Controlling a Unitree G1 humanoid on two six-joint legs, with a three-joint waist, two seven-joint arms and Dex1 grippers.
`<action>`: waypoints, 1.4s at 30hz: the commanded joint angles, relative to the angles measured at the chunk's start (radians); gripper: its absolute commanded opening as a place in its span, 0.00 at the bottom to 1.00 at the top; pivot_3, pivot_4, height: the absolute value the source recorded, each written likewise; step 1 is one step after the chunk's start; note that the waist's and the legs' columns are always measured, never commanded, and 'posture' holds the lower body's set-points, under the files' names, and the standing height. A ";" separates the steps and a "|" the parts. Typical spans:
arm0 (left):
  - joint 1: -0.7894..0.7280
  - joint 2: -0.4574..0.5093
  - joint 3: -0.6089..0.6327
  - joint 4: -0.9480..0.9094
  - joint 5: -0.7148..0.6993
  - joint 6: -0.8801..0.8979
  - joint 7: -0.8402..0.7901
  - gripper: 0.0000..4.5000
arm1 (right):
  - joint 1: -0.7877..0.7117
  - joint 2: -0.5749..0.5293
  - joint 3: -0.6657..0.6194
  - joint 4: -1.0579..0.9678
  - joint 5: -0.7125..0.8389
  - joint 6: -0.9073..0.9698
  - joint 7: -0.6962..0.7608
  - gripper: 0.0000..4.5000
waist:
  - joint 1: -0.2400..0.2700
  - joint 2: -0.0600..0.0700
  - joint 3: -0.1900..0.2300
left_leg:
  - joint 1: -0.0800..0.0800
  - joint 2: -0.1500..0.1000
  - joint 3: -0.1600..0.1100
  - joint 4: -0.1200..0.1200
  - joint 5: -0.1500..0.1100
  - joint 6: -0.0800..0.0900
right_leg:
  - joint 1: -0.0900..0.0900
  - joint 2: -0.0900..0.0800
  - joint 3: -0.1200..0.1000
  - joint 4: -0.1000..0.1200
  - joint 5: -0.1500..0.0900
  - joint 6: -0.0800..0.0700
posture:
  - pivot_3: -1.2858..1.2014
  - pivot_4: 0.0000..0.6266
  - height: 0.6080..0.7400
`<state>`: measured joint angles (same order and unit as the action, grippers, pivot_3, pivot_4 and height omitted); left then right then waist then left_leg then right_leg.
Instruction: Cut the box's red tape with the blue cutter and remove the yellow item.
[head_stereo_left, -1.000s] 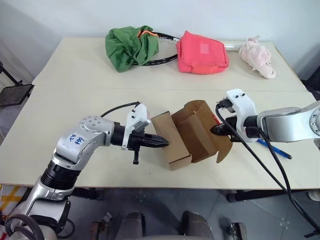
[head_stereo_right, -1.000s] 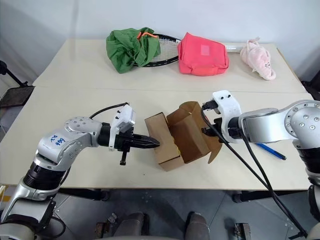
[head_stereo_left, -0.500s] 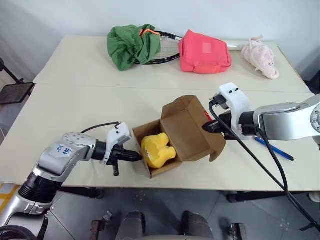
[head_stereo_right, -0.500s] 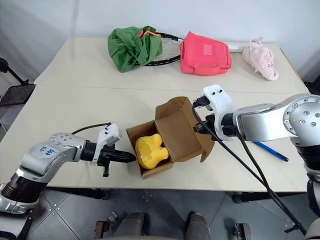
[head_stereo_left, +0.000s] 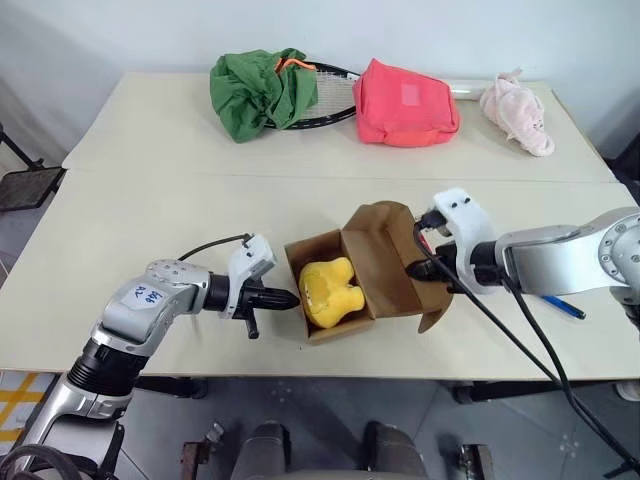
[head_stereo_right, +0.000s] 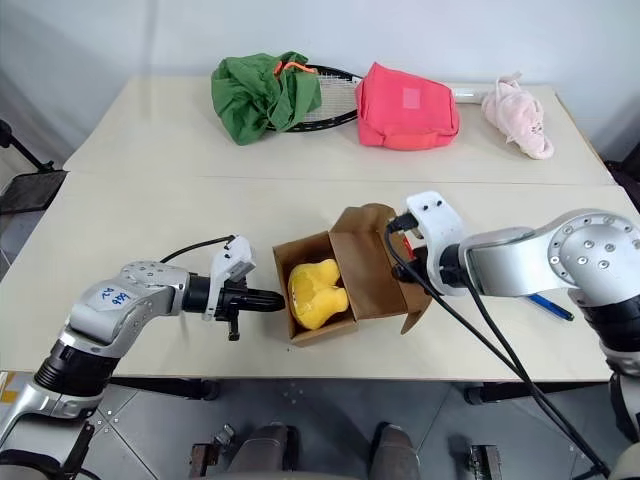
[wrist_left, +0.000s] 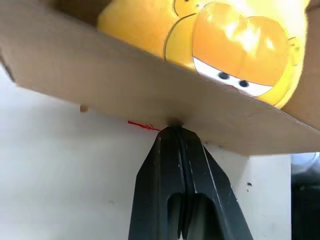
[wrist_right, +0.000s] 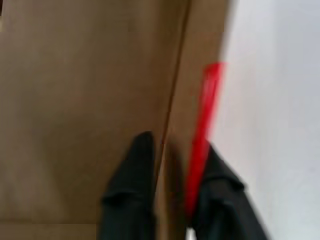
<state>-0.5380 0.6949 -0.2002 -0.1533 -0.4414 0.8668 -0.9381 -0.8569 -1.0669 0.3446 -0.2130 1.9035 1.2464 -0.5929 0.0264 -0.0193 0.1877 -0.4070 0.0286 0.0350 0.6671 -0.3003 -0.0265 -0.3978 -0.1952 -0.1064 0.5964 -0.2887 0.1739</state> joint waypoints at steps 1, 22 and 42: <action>-0.011 -0.003 0.021 -0.047 -0.011 -0.019 -0.010 0.00 | 0.009 -0.023 -0.065 -0.031 -0.039 0.006 0.058 0.46 | -0.001 0.000 0.000 | 0.000 0.000 0.000 0.000 0.000 0.000 | 0.000 0.000 0.000 0.000 0.000 0.000 | 0.52 0.24 1.00; 0.135 0.112 0.375 0.252 -0.020 -0.506 -0.216 0.46 | 0.572 0.077 -0.901 -0.201 -0.636 -0.491 1.227 1.00 | -0.010 0.000 0.000 | 0.003 0.002 0.003 -0.001 0.000 0.000 | 0.001 0.001 0.000 0.000 0.001 -0.001 | 0.52 0.24 1.00; -0.309 0.208 -0.017 0.003 0.001 -0.028 -0.341 0.99 | 0.894 0.197 -0.844 -0.495 -1.003 -0.859 1.596 1.00 | 0.010 -0.002 -0.001 | 0.005 0.002 0.003 0.003 -0.001 0.000 | 0.005 0.001 0.000 0.000 0.004 0.001 | 0.52 0.24 1.00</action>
<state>-0.7942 0.9161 -0.1365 -0.1371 -0.4843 0.7802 -1.2940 0.0539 -0.8774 -0.5065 -0.6862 0.8995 0.4084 1.0170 0.0362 -0.0210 0.1872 -0.4019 0.0300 0.0384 0.6703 -0.3010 -0.0267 -0.3931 -0.1946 -0.1063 0.5972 -0.2847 0.1748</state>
